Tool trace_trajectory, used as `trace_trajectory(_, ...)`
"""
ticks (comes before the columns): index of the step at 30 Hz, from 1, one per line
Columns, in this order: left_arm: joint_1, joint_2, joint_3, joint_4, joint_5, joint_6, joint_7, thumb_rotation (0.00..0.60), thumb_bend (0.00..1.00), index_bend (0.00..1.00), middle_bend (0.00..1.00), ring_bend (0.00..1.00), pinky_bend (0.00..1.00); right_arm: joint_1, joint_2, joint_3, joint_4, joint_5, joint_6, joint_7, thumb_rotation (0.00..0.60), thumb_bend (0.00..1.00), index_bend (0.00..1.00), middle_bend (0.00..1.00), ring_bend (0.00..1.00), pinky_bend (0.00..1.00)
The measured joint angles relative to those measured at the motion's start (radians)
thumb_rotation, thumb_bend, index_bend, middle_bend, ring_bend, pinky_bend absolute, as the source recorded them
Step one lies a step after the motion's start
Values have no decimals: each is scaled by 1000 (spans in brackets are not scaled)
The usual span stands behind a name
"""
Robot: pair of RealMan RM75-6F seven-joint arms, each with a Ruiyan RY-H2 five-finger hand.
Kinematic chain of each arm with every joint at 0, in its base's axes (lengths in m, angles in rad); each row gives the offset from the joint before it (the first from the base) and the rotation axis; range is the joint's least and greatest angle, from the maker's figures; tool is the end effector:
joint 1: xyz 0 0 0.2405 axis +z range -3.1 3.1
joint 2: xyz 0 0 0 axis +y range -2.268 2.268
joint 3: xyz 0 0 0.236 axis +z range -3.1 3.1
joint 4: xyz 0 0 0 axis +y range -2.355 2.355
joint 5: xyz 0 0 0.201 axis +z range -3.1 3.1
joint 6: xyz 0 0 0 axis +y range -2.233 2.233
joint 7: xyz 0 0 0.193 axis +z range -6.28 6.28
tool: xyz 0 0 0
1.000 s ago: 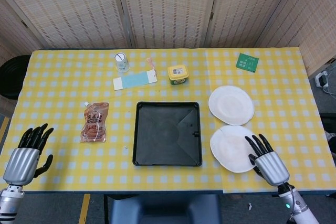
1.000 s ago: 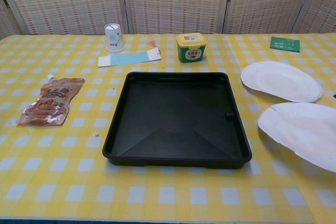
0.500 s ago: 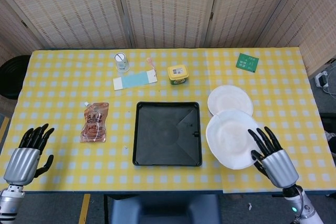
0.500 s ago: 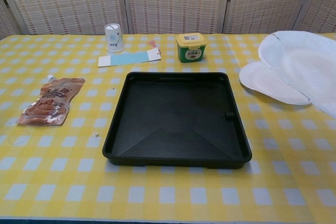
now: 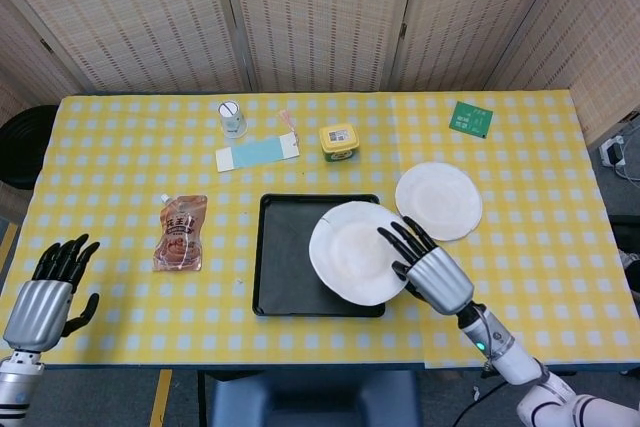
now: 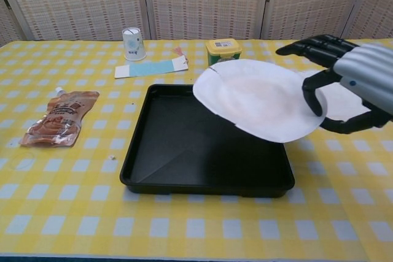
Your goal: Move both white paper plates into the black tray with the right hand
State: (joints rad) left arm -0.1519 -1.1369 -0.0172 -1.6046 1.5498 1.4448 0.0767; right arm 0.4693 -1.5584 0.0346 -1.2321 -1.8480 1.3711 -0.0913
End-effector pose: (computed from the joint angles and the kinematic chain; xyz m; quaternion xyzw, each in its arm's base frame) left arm -0.2711 0.2391 0.1368 -0.6481 -0.3549 -0.3758 0.5592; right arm -0.1544 -0.2916 0.0074 0.7684 -0.1802 0.4775 0.3862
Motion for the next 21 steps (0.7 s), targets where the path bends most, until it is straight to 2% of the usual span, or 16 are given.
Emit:
trace_trajectory(9, 1, 7, -4, 3, -4, 4, -20, 600, 495, 0, 0, 0, 0, 137, -101, 38, 11, 43, -178, -42, 600, 423, 700, 93, 22, 0)
trace_trajectory(21, -2, 10, -11, 9, -20, -4, -31, 600, 495, 0, 0, 0, 0, 195, -157, 58, 95, 138, -274, -51, 600, 423, 700, 88, 22, 0)
